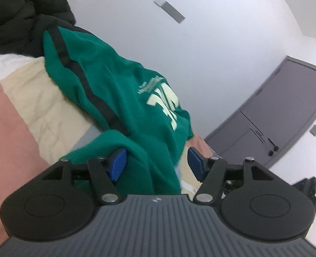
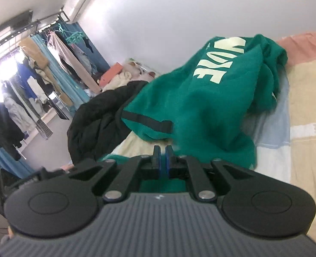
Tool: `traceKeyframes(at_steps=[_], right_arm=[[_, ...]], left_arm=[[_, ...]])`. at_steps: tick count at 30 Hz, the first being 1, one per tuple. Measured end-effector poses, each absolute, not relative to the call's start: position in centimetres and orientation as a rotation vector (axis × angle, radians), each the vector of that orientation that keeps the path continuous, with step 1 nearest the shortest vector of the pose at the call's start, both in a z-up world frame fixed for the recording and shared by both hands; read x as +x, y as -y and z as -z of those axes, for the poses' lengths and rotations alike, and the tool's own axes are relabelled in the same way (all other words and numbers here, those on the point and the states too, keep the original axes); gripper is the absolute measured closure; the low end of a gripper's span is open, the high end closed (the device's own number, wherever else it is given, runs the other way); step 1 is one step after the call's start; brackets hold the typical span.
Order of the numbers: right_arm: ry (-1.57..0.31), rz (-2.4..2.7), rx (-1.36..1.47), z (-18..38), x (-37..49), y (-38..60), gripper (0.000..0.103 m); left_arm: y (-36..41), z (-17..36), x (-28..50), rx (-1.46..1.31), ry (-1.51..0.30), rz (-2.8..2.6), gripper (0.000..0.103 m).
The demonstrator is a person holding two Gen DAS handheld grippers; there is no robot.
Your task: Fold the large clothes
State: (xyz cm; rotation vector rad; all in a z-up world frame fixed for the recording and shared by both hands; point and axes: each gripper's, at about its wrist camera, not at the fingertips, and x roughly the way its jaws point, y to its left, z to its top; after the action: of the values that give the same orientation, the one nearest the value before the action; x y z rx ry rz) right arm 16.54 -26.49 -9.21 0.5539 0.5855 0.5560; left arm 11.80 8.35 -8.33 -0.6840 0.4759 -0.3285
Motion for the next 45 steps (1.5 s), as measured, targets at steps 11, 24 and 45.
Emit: traceKeyframes(at_steps=[11,24,45], right_arm=[[-0.611,-0.385,0.655,11.9,19.2,29.3,0.04],[-0.689,-0.343,0.653,18.2,31.7,28.1,0.04],[-0.381,-0.579,0.646,6.7,18.8,30.8,0.097]], left_arm=[[-7.1,8.3,14.4,-0.529,-0.389,0.34,0.019],[-6.2,14.1,20.8,-0.562,-0.558,0.372,0.019],[-11.5,8.8,16.0,-0.741,-0.397,0.393,0.019]])
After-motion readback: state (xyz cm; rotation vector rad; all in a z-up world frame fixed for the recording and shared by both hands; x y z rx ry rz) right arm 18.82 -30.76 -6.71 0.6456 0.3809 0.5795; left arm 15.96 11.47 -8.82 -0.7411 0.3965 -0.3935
